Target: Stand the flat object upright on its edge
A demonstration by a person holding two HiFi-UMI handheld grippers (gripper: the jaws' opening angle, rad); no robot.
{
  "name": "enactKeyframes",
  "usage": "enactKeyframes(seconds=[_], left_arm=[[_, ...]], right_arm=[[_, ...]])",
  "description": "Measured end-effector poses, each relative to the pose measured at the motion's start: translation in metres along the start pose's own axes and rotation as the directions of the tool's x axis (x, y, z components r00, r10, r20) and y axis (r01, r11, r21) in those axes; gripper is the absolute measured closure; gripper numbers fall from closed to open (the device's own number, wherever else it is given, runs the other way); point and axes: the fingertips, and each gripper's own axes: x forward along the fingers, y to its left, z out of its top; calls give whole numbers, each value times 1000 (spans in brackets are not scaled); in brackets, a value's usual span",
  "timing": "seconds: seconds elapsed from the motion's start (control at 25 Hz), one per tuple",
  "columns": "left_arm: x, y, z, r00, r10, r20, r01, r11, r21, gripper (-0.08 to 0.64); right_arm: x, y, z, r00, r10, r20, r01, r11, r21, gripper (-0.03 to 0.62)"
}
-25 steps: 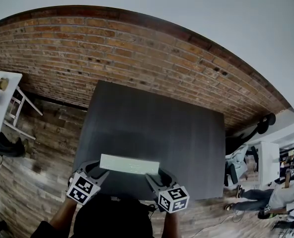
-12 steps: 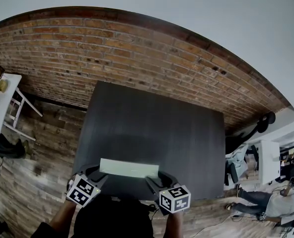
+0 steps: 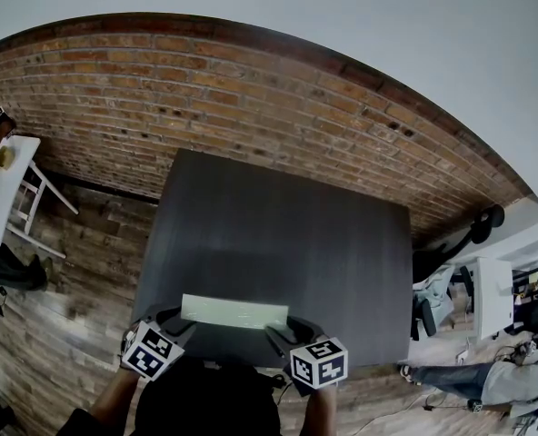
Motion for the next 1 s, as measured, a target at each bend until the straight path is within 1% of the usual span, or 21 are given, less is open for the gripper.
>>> enactKeyframes(seconds=[0.48, 0.76, 1.0], left_arm=[[6, -4, 5, 1000, -6, -7, 6, 1000, 8, 367], [11, -9, 6, 1000, 0, -15, 0, 999, 34, 367], [9, -12, 5, 1000, -4, -23, 4, 1000, 30, 367]], right_arm=[[0, -10, -6, 1000, 0, -17, 1, 1000, 28, 362], [-1, -16, -16, 999, 8, -36, -6, 998, 55, 359], [-2, -15, -18, 999, 15, -43, -13, 999, 48, 357]])
